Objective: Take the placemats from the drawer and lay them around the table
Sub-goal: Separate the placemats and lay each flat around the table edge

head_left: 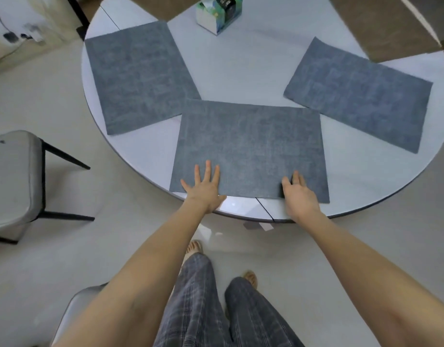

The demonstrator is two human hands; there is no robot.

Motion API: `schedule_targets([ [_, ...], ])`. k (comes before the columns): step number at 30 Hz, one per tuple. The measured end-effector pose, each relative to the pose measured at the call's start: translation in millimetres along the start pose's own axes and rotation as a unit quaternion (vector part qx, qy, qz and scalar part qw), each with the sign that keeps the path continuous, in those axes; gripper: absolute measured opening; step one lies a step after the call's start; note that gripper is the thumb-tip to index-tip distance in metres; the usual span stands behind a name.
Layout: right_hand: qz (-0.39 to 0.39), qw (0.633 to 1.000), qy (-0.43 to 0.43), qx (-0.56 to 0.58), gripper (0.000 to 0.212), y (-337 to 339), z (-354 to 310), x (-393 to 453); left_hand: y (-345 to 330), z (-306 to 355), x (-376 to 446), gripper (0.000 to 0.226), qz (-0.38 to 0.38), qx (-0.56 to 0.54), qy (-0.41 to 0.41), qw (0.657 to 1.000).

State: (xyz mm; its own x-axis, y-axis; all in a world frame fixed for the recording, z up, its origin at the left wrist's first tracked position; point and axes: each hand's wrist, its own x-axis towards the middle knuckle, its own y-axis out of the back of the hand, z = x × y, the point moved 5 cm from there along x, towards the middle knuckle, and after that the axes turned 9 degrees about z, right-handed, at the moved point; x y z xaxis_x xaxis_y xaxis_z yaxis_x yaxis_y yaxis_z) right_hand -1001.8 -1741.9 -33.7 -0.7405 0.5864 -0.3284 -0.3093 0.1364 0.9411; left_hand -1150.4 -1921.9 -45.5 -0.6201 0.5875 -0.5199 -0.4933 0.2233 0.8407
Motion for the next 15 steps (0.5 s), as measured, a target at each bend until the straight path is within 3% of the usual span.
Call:
schedule_targets([
  [15, 0.033, 0.996, -0.022, 0.081, 0.06, -6.3, 4.8, 0.1, -0.7, 0.4, 2.8, 0.088, 0.015, -0.048, -0.004, 0.999],
])
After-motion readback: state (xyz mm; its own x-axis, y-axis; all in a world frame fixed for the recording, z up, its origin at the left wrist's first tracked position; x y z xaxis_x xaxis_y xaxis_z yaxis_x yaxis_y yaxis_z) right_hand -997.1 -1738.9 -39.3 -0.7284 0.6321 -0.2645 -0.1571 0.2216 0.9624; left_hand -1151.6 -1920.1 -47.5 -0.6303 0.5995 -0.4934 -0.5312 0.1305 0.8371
